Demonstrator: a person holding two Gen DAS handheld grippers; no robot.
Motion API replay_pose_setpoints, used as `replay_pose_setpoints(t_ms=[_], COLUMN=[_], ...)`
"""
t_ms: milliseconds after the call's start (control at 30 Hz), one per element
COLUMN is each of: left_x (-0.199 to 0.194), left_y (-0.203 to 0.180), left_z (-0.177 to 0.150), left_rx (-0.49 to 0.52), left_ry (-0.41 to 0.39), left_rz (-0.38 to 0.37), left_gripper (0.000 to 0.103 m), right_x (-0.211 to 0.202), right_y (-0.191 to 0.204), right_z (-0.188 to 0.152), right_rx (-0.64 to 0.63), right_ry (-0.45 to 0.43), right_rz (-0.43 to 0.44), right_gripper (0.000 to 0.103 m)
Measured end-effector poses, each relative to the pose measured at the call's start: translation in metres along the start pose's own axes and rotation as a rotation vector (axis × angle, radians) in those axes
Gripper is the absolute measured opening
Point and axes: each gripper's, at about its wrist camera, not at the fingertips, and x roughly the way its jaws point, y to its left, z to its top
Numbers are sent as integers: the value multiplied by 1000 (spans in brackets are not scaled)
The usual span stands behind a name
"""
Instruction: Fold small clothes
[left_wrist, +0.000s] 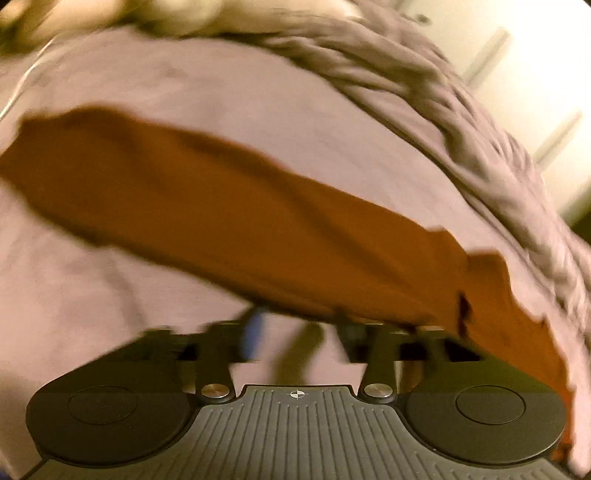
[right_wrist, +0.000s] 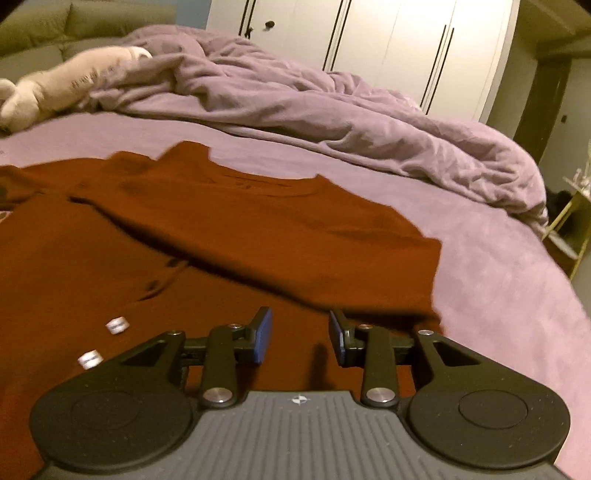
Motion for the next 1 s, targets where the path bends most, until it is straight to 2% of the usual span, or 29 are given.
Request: replay_pose_setpoints(t_ms=[67,200,267,367,467,567,633,700,767,867,933,1000], left_x=[-5,-3,-2,5,7,1,-12,-28,-41,-58,-65,-60], left_y=[32,74,89,108,111,107,87,54,11,-75,-137,-192], left_z=[11,32,41,50,62,73,77,82,84,75,53,21], left_rx=[-155,-341,-392,-503,-505,-437,-319,-177,-44,175,338,488], left_ry=[-16,-102,-146,-170,-187,-213,-262,-303,-335,-359,-355,-314], left_rz=[-38,-61,-22,-47,-29,8,24,7,-54,-194,-292,-358], left_gripper=[19,20,18,13,11,8,8,8,8,8,8,9], right_x=[-5,-9,-12,-16,-17,-17,-19,-21,-22,-23,-26,-31], right_y=[7,15,16,16,18,21,21,20,18,15,13,10], right_z=[-4,-4,-1,2,2,1,1,1,1,2,3,4], right_rx=[3,-5,-6,-8,-15,-28,-31,-25,-14,5,18,34], right_ry=[3,13,14,14,22,23,19,9,4,0,-9,-24], right_rz=[15,22,17,7,2,2,3,4,2,1,-1,-7], right_gripper=[33,34,35,37,37,37,37,37,37,37,37,37])
